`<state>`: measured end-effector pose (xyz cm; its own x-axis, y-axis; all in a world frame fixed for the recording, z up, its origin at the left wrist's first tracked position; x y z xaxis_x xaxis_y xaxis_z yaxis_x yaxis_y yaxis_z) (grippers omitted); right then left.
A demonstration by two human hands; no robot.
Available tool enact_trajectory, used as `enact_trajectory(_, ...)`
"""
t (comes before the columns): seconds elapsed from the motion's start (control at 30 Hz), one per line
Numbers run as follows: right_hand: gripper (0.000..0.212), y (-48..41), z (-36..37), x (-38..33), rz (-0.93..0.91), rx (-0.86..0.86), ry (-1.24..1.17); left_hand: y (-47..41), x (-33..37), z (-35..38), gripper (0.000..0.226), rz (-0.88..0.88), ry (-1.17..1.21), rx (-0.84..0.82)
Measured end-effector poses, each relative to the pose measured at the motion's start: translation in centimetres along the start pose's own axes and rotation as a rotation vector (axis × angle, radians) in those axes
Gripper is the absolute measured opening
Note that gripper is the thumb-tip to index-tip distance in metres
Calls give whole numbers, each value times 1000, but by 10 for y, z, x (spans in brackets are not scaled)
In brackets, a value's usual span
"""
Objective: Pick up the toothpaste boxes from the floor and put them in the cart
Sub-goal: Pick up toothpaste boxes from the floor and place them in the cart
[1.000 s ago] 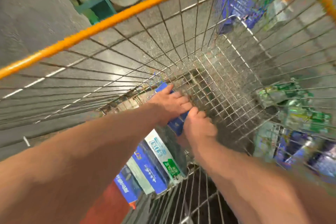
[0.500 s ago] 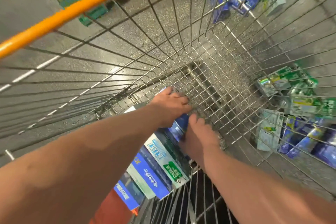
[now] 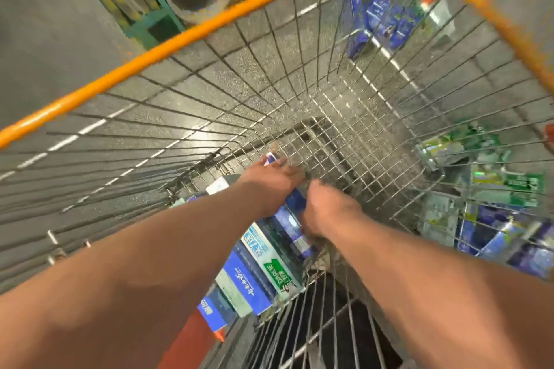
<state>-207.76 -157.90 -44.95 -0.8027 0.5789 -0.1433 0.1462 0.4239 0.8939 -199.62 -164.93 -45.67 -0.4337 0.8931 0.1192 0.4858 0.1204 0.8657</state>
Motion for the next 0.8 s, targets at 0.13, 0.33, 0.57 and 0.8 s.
enact_trajectory(0.13, 45, 56, -53, 1, -55, 65, 38, 67, -4, -33, 62, -120, 93, 60)
enact_trajectory(0.33, 60, 176, -110, 24, -70, 154, 39, 193, 9, -80, 52, -280, 149, 137)
enact_trajectory(0.57, 57, 347, -122, 58, -107, 368, 51, 322, 76, -121, 48, -293, 48, 276)
enact_trajectory(0.8, 67, 496, -81, 146, -87, 545, 30, 390, 221, -167, 60, -136, -122, 412)
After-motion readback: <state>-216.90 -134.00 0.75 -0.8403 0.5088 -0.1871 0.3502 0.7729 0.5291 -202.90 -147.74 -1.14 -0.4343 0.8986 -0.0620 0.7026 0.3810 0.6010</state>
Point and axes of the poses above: each hand's wrist, its own y-axis away from the middle knuckle, its own z-axis out of the palm, x = y × z, the point moved 8 cm from there along -y, towards the middle knuckle, and after that the axes turned 10 degrees about -x, right-handed, at the moved point
